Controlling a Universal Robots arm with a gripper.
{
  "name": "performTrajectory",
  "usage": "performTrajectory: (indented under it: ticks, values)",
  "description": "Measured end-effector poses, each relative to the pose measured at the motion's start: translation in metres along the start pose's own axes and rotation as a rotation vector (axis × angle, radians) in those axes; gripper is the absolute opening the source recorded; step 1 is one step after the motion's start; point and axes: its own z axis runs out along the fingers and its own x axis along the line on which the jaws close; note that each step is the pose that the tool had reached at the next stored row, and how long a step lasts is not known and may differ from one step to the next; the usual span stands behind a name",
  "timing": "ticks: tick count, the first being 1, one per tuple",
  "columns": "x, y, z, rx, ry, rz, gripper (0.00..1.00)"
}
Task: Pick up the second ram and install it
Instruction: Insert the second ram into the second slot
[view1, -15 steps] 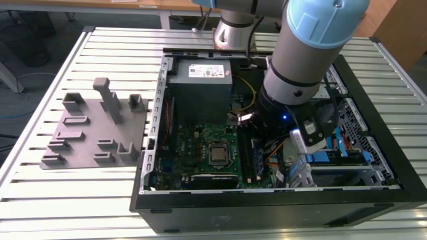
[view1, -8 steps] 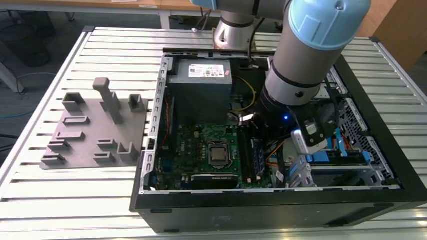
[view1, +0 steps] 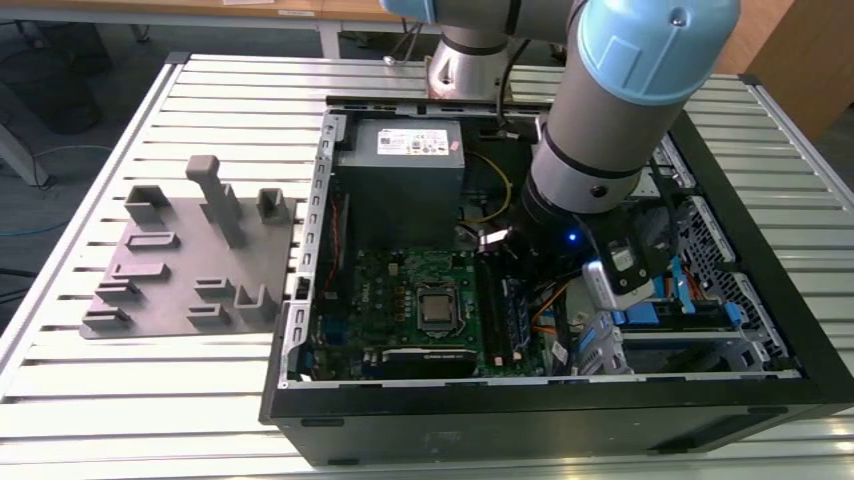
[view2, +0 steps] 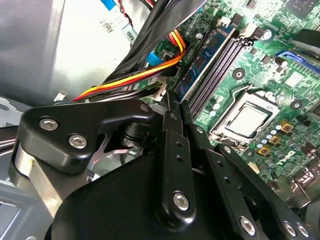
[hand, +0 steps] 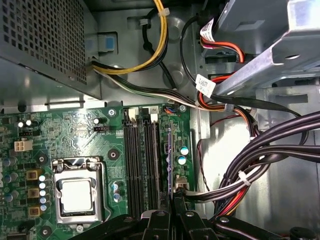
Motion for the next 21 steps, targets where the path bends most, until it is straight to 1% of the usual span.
performTrajectory:
  ticks: [6, 7, 9, 11, 13, 17, 18, 21]
  values:
    - [-0.0004, 0.0017, 0.003, 0.0, -0.0001, 0.002, 0.14]
    - [0.0004, 0.0017, 0.0031, 0.0, -0.0001, 0.002, 0.14]
    - [0.0047, 0.0013, 0.0032, 0.0, -0.0004, 0.002, 0.14]
    - [0.0061, 0.0013, 0.0026, 0.0001, -0.0011, 0.0, 0.14]
    - [0.0061, 0.0015, -0.0001, -0.0006, -0.0013, -0.001, 0.14]
    - [0.0064, 0.0019, -0.0139, 0.0, -0.0012, -0.001, 0.14]
    - [0.0064, 0.002, -0.0146, 0.0012, -0.0014, -0.001, 0.14]
    - [0.007, 0.0019, -0.0146, 0.017, -0.0027, -0.001, 0.14]
